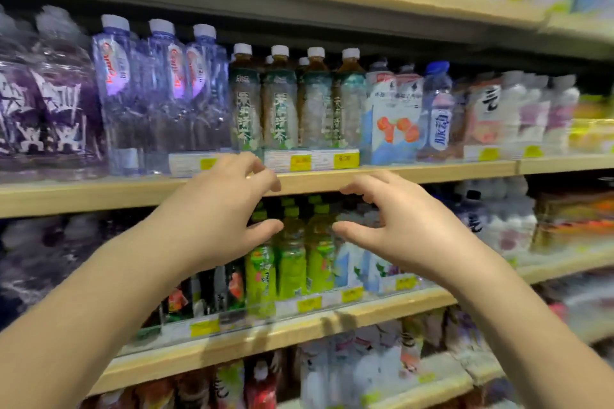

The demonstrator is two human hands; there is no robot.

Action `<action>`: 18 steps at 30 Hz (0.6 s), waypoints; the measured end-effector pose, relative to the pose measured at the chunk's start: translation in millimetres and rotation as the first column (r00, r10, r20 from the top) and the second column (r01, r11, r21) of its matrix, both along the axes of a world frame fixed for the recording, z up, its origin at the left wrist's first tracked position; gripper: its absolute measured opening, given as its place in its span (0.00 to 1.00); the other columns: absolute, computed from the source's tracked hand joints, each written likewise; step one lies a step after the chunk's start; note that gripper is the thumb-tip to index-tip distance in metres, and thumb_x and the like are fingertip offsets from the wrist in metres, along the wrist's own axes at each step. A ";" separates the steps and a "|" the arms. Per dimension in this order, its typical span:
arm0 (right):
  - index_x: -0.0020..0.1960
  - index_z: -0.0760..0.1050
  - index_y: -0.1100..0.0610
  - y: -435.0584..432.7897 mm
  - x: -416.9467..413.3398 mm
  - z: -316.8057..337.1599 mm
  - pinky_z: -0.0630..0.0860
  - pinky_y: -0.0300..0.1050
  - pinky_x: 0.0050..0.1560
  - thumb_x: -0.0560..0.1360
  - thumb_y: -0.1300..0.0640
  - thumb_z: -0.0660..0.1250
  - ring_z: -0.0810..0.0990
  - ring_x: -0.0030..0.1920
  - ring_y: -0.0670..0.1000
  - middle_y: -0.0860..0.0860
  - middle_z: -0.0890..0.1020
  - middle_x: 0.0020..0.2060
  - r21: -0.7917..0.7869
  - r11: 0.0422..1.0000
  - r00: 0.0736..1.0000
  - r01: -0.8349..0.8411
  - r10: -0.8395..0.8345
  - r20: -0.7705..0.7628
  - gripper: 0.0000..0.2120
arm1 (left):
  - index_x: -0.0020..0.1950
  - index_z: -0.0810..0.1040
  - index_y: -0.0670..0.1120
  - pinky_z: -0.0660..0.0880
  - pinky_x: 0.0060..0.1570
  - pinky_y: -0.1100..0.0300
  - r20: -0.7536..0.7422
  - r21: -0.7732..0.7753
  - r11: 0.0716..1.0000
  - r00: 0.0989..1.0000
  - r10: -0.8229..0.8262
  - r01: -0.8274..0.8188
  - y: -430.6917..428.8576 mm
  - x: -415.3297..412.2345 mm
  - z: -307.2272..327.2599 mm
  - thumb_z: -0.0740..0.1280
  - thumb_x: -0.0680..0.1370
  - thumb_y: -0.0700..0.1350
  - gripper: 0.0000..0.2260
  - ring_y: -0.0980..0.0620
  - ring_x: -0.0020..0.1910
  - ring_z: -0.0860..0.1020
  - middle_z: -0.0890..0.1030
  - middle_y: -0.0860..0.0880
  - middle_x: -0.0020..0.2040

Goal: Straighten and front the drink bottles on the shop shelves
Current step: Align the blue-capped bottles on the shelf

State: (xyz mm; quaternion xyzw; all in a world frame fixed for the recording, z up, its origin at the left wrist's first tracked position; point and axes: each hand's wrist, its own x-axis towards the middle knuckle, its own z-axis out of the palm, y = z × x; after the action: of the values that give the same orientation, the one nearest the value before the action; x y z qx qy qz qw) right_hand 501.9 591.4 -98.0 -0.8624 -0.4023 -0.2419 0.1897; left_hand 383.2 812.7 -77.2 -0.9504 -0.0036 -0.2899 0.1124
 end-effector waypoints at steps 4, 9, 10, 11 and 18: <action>0.67 0.73 0.43 -62.1 39.6 -3.9 0.77 0.53 0.60 0.73 0.34 0.66 0.76 0.61 0.46 0.42 0.74 0.63 0.037 0.999 1.000 0.014 -0.013 -0.016 0.26 | 0.67 0.71 0.56 0.71 0.64 0.50 0.005 0.020 1.000 1.000 0.011 -0.011 -51.3 34.3 0.9 0.63 0.76 0.65 0.23 0.51 0.67 0.65 0.69 0.52 0.66; 0.67 0.74 0.44 -119.2 82.1 -1.7 0.75 0.52 0.62 0.74 0.36 0.67 0.76 0.62 0.47 0.42 0.75 0.63 0.041 0.999 0.999 0.007 -0.005 -0.032 0.25 | 0.67 0.71 0.55 0.70 0.65 0.51 -0.005 0.039 0.999 1.000 0.016 -0.016 -111.2 75.4 2.3 0.63 0.76 0.64 0.23 0.50 0.67 0.65 0.69 0.52 0.65; 0.68 0.73 0.44 -128.4 89.5 -0.3 0.75 0.52 0.62 0.74 0.36 0.68 0.76 0.62 0.47 0.42 0.74 0.64 0.038 0.999 0.999 0.006 -0.004 -0.042 0.25 | 0.67 0.71 0.55 0.71 0.64 0.51 -0.006 0.037 0.999 1.000 0.016 -0.016 -120.6 82.6 2.6 0.63 0.76 0.64 0.23 0.50 0.67 0.65 0.69 0.52 0.65; 0.68 0.73 0.43 -136.8 96.3 1.4 0.76 0.52 0.62 0.75 0.36 0.68 0.76 0.63 0.46 0.42 0.74 0.65 0.035 0.999 0.999 0.007 -0.005 -0.049 0.24 | 0.67 0.71 0.56 0.71 0.64 0.51 -0.008 0.035 0.999 1.000 0.015 -0.015 -129.1 89.5 3.0 0.63 0.76 0.65 0.23 0.50 0.67 0.65 0.69 0.52 0.65; 0.67 0.73 0.43 -172.6 140.3 10.2 0.75 0.51 0.63 0.76 0.37 0.68 0.75 0.63 0.45 0.42 0.74 0.63 0.050 0.999 0.999 0.011 -0.009 -0.045 0.23 | 0.67 0.69 0.56 0.70 0.63 0.53 0.006 0.054 0.998 0.999 -0.033 0.032 -163.7 143.4 5.2 0.63 0.76 0.65 0.23 0.51 0.67 0.64 0.68 0.53 0.65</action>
State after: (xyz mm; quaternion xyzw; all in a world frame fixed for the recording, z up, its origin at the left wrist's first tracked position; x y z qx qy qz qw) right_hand 642.2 418.8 -87.8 -0.8645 -0.3875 -0.2336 0.2189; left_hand 526.6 648.9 -72.1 -0.9460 0.0194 -0.2949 0.1333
